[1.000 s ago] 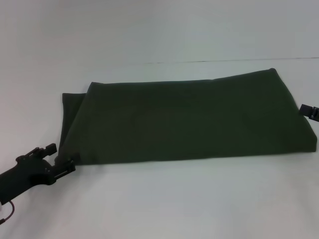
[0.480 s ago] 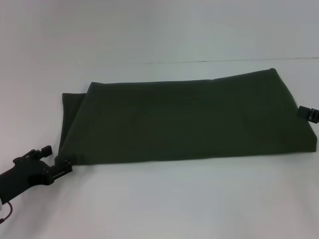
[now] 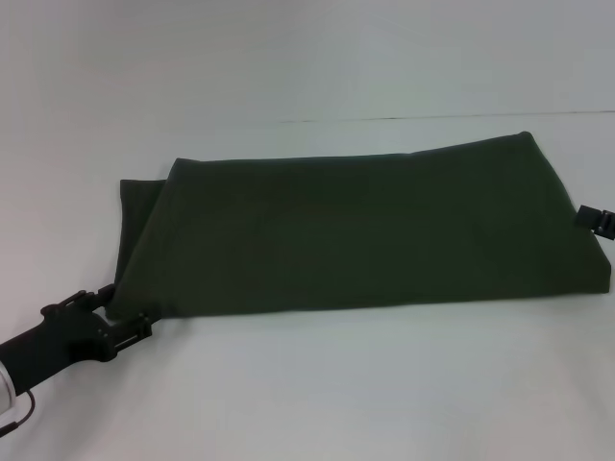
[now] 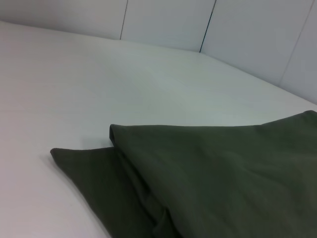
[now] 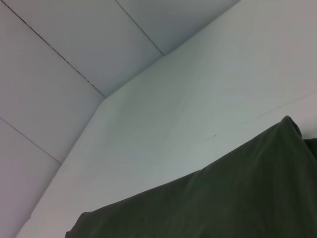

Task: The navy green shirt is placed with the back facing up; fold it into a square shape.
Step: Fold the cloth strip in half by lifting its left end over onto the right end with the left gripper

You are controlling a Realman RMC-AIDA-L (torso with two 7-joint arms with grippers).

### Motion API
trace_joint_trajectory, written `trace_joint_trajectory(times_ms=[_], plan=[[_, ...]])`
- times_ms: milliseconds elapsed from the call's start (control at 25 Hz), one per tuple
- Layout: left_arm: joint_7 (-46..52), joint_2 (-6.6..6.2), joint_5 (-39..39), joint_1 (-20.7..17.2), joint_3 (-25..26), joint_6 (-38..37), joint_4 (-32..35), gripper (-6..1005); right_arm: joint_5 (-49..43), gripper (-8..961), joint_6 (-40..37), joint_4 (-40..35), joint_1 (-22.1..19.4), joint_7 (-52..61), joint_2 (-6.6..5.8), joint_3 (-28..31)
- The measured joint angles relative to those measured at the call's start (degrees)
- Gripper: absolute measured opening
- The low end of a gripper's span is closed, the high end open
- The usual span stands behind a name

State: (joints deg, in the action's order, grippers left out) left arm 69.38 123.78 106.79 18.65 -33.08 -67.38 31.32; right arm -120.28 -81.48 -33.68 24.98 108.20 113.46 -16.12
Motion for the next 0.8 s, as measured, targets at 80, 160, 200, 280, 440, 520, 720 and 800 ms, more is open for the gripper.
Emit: trace_joint_trajectory(times_ms=[80,160,200,280,440,520,720,800], plan=[[0.0,0.03,0.0,0.0,0.2,0.2,0.1,814,0.0,684,0.0,0.0,0.0,0.0,0.00,0.0],[0.1,0.01,0.0,0.0,0.4,0.6,0.1,751,0.1,684,0.0,0.0,0.0,-0.1,0.00,0.0],[0.1,0.01,0.0,0.0,0.4,0.6,0.1,720,0.1,684,0.0,0.0,0.0,-0.1,0.00,0.0],[0.1,0.00,0.0,0.0,0.4,0.7,0.1,658,0.1,684,0.0,0.0,0.0,-0.1,0.00,-0.1],[0.4,-0.03,0.0,0.0,0.2,0.7,0.2,537,-0.3,684,0.2,-0.2,0.0,0.0,-0.18,-0.3],[0.7,-0.03,0.0,0.0,0.2,0.7,0.3,476,-0.8,684,0.6,-0.2,0.0,0.2,-0.42,-0.4],[0.8,0.01,0.0,0.0,0.1,0.8,0.7,308,-4.3,683,2.2,-0.4,0.5,1.8,-0.83,-0.5],[0.8,-0.01,0.0,0.1,0.1,0.8,0.8,239,-5.2,683,2.6,-0.4,0.9,2.4,-0.92,-0.6]])
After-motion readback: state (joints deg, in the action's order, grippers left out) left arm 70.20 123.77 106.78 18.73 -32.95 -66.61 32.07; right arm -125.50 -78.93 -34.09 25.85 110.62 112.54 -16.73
